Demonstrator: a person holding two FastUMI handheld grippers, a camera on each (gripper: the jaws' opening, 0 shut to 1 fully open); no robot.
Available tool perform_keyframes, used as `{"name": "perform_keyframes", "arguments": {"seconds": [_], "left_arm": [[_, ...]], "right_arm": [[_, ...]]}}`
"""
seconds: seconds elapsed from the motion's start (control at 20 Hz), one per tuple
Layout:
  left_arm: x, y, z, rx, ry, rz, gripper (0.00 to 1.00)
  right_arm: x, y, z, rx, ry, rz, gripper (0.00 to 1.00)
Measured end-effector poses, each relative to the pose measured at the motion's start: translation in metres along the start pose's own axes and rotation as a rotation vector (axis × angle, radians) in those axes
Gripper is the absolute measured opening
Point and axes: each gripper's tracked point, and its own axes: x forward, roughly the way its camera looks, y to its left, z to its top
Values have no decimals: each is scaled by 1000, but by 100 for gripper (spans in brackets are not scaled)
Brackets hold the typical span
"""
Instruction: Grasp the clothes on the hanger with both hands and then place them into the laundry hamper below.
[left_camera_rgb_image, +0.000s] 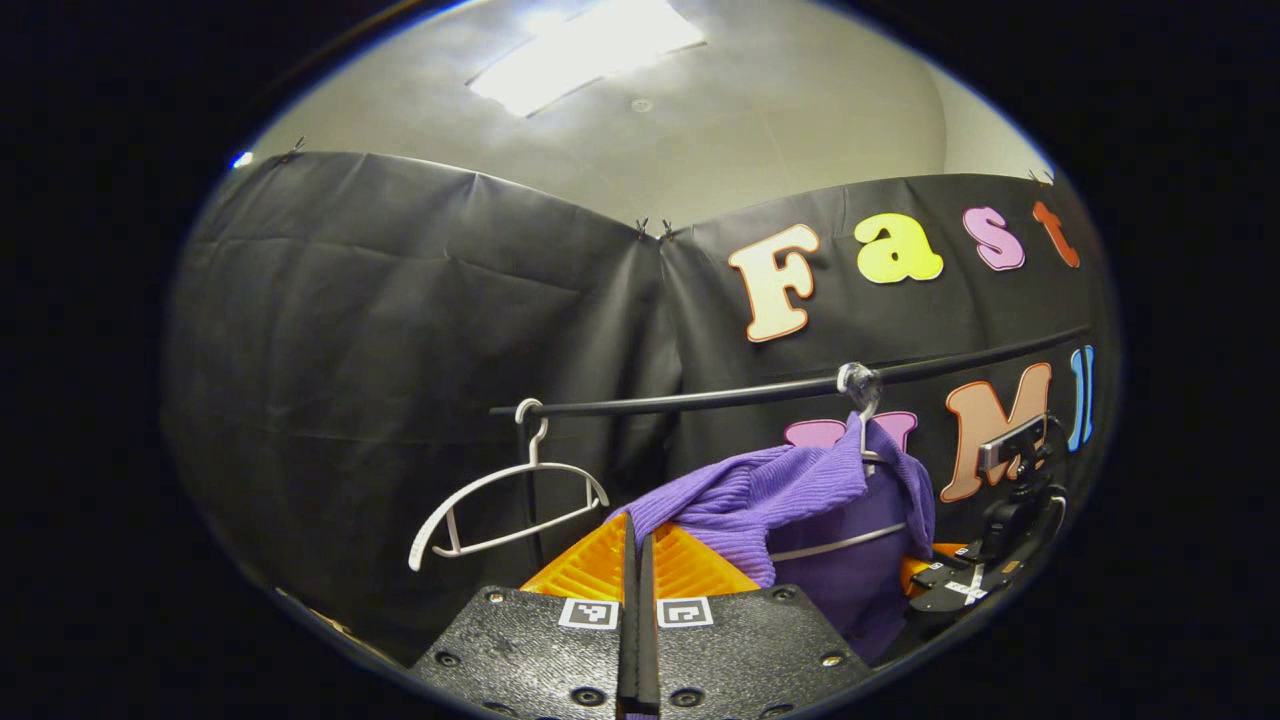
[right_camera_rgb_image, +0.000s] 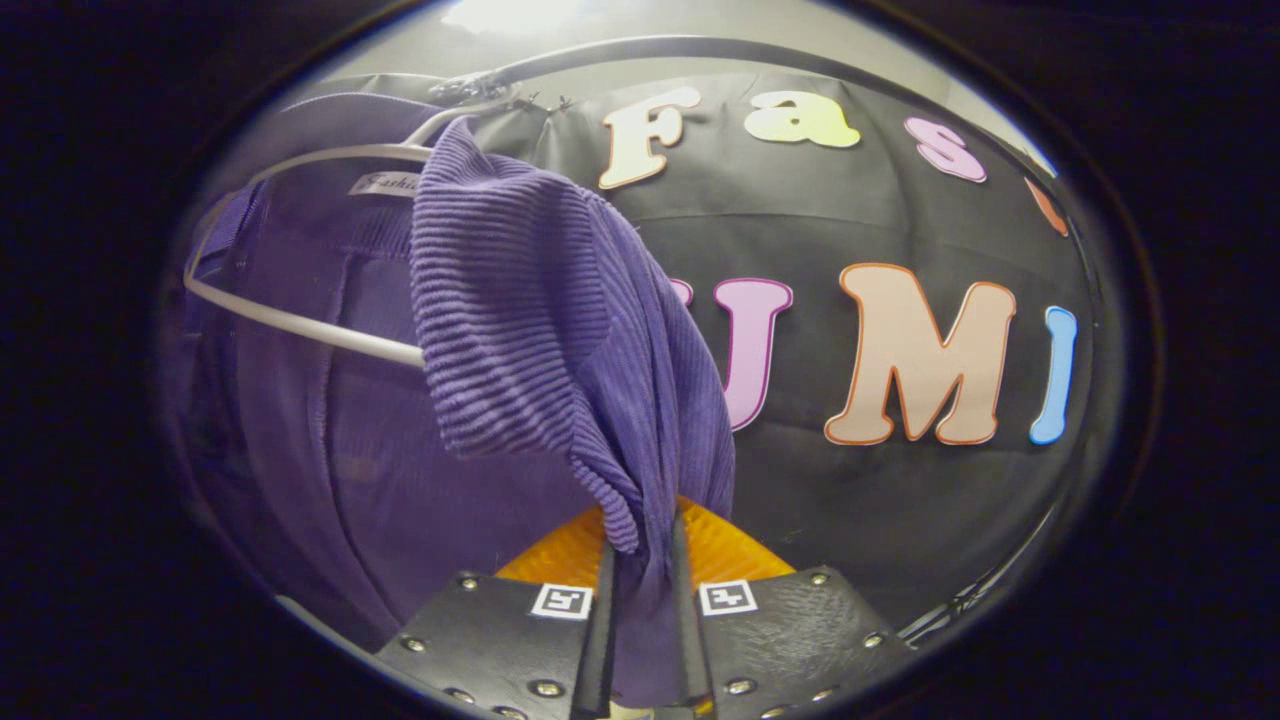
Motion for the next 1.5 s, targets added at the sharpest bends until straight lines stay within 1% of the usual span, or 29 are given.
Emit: {"name": "perform_keyframes", "arguments": {"seconds": [0.1,0.25,0.3,0.35,0.4,0.5,0.6,0.65,0.7,0.75,0.8,0.85,0.9,0.95,1.0,1.15,1.2,1.25,1.3,1.35,1.4,1.5], "left_arm": [[3,3,4,-3,-6,3,0],[8,9,9,-4,-16,10,0],[10,10,11,-7,-17,10,0],[11,12,12,-9,-18,11,2],[12,13,14,-9,-21,11,0],[15,15,19,-9,-31,8,0],[17,17,19,0,-31,5,0],[18,18,20,0,-30,4,2],[19,18,20,-3,-28,4,0],[20,19,20,-5,-28,3,0],[22,20,22,-5,-28,3,0],[24,21,22,0,-27,1,0],[25,22,23,5,-25,0,0],[26,23,24,5,-26,-4,0],[27,23,26,1,-27,-7,0],[29,25,32,-38,-23,-28,2],[29,25,35,-59,-19,-38,2],[28,27,38,-82,-16,-44,2],[29,28,40,-99,-14,-47,2],[30,31,42,-112,-10,-49,1],[31,33,44,-118,-12,-49,0],[35,41,47,-110,-18,-39,0]], "right_arm": [[-4,-1,0,23,11,-5,10],[-7,0,-1,78,25,23,10],[-8,5,0,115,31,60,10],[-9,7,-1,150,43,85,10],[-9,7,-3,178,54,101,10],[-13,5,-5,225,67,125,10],[-16,2,-2,246,71,137,10],[-18,0,-2,247,72,143,10],[-18,-1,-1,243,74,147,12],[-20,-3,-1,237,72,145,12],[-20,-6,0,229,69,141,10],[-21,-6,0,224,70,143,10],[-22,-7,1,221,73,141,12],[-23,-11,3,218,68,128,10],[-24,-17,6,212,62,114,10],[-25,-30,15,184,48,74,10],[-25,-35,20,172,38,59,7],[-24,-39,23,160,28,48,10],[-23,-43,28,149,17,38,7],[-23,-45,32,140,6,31,7],[-23,-46,36,133,-3,27,9],[-23,-46,44,122,-22,22,9]]}}
